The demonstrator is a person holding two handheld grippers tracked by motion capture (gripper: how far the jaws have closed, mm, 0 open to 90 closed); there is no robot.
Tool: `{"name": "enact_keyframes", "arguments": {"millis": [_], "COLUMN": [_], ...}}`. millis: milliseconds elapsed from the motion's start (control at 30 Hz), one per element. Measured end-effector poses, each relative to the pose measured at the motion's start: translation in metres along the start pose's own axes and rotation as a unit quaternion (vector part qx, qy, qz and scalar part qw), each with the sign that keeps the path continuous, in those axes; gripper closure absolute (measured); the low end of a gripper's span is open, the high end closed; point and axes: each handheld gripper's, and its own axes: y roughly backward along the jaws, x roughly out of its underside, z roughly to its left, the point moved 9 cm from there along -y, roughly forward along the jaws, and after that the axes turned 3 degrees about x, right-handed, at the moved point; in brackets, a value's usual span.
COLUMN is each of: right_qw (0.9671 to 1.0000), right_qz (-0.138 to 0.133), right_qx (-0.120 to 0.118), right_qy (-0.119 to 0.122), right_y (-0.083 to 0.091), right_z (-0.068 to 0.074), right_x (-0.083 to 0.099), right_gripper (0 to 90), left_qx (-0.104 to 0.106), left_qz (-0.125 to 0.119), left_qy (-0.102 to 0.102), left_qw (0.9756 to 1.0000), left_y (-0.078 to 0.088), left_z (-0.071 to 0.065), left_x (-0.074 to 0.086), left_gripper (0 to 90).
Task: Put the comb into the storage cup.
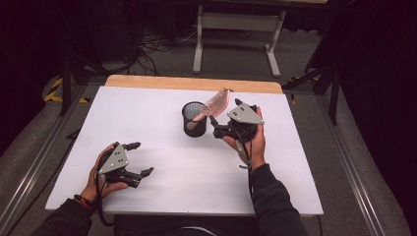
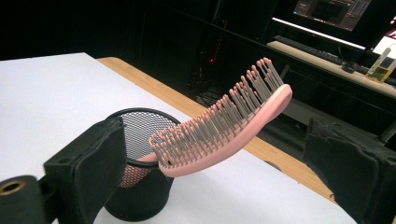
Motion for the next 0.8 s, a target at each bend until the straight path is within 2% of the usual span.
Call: {"name": "enact_keyframes", "arguments": {"millis": [800], "right_qw": [0.9997], "right_qz": [-0.011], "right_qx": [-0.002], "right_qy": [0.021], "right_y": [0.017], "right_z": [0.009], "right_x": [0.006], "right_gripper": [7.0], "left_qx": [0.004], "left_qz": [0.005], "left_qy": [-0.003], "left_qw": [1.0000], "left_y": [-0.001], "left_z": [-0.001], "left_x": [0.001], "left_gripper": [7.6]}}
